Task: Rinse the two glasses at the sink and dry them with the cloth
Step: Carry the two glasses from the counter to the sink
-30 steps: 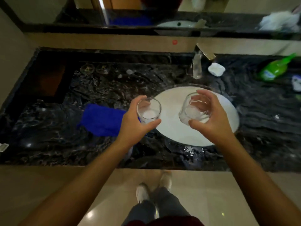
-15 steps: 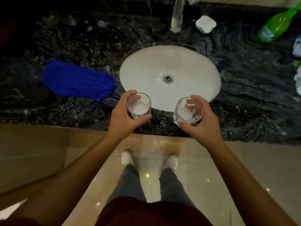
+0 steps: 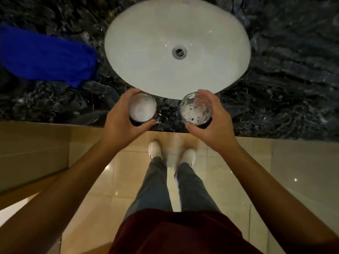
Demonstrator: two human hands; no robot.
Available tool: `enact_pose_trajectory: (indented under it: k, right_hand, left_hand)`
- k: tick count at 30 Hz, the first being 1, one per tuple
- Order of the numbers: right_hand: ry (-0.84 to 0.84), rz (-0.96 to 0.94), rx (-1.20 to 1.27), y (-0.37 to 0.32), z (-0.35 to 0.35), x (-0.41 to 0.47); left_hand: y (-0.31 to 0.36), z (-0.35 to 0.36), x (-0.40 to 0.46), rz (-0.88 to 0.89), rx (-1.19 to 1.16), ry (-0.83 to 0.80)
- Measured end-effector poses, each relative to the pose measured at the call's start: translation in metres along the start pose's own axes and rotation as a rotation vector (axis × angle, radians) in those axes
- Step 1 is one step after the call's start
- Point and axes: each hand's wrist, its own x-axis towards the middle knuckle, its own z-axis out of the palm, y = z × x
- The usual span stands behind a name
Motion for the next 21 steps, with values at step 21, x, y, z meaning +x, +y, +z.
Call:
enact_pose_trajectory:
  k: [21]
  right_hand:
    - [-0.102, -0.022, -0.05, 0.012, 0.004, 0.01]
  left_hand:
    - [-0.008, -0.012, 0.01, 0.048, 0.204, -0.056]
